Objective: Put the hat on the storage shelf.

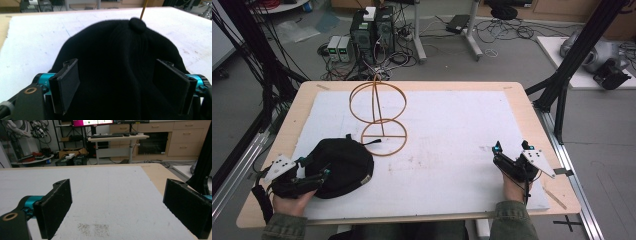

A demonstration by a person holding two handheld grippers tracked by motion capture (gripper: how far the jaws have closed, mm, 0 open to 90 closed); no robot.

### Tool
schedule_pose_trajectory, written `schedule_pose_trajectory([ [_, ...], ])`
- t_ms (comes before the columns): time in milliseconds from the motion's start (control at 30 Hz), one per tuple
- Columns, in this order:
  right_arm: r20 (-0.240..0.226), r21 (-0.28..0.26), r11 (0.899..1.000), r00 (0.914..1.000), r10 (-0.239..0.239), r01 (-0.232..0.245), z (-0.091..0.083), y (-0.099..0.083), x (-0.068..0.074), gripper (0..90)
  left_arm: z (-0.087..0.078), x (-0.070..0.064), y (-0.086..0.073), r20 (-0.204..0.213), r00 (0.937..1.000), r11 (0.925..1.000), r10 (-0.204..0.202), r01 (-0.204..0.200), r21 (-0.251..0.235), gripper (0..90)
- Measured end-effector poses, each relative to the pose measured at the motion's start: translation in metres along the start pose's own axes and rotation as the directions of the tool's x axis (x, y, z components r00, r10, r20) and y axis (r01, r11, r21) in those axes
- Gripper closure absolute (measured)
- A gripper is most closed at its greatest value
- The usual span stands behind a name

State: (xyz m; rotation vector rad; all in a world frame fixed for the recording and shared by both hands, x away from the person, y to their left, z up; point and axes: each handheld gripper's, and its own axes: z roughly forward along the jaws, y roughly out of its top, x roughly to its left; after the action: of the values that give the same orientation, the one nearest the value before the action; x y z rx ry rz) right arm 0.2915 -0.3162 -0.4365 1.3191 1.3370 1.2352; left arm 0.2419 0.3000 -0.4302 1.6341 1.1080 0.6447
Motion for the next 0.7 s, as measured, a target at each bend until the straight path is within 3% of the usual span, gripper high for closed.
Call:
schedule_pose_trajectory([
  [133,0.001,0.003,1.000,1.0000,-0.001,0.001,0.0000,0.0000,0.0000,7.6,0.0001,-0.0014,-0.0006,0.001,1.0000,0.9999,0.008,-0.008,0.008,25.9],
  [167,-0.002,0.007,1.000,1.0000,0.000,0.000,-0.0001,-0.0001,-0.0001,7.6,0.0002,-0.0018,-0.0007,0.003,0.9999,0.9998,0.015,-0.015,0.011,31.6],
  [200,-0.002,0.007,1.000,1.0000,0.000,0.000,-0.0001,-0.0001,-0.0001,7.6,0.0001,-0.0021,-0.0006,0.008,0.9997,0.9996,0.022,-0.022,0.016,31.6],
  [267,-0.003,0.014,1.000,1.0000,-0.003,0.003,0.0009,-0.0006,0.0002,7.6,-0.0003,-0.0024,-0.0005,0.015,0.9995,0.9995,0.027,-0.028,0.017,43.2],
  [300,-0.003,0.014,1.000,1.0000,-0.003,0.003,0.0009,-0.0006,0.0002,7.6,-0.0010,-0.0028,-0.0002,0.016,0.9994,0.9994,0.031,-0.031,0.013,43.2],
  [367,-0.007,0.012,1.000,1.0000,-0.002,0.002,0.0015,-0.0006,0.0004,7.6,-0.0034,-0.0020,0.0005,0.023,0.9993,0.9995,0.030,-0.030,0.000,53.9],
  [400,-0.005,0.009,1.000,1.0000,0.001,-0.001,0.0013,-0.0004,-0.0001,7.6,-0.0047,-0.0017,0.0011,0.025,0.9993,0.9995,0.029,-0.028,-0.012,67.7],
  [433,-0.008,0.009,1.000,1.0000,0.000,0.001,0.0010,-0.0003,-0.0007,7.6,-0.0060,-0.0017,0.0017,0.023,0.9992,0.9994,0.032,-0.032,-0.015,74.7],
  [467,-0.008,0.009,1.000,1.0000,0.000,0.001,0.0010,-0.0003,-0.0007,7.6,-0.0068,-0.0024,0.0022,0.017,0.9993,0.9993,0.034,-0.033,-0.017,74.7],
  [500,-0.009,-0.004,1.000,1.0000,0.001,-0.001,0.0012,0.0000,-0.0014,7.6,-0.0078,-0.0023,0.0026,0.019,0.9992,0.9992,0.036,-0.036,-0.019,86.2],
  [700,-0.010,0.000,1.000,0.9999,0.005,-0.005,0.0012,0.0000,-0.0015,7.6,-0.0083,-0.0044,0.0043,0.041,0.9981,0.9986,0.046,-0.045,-0.028,87.5],
])
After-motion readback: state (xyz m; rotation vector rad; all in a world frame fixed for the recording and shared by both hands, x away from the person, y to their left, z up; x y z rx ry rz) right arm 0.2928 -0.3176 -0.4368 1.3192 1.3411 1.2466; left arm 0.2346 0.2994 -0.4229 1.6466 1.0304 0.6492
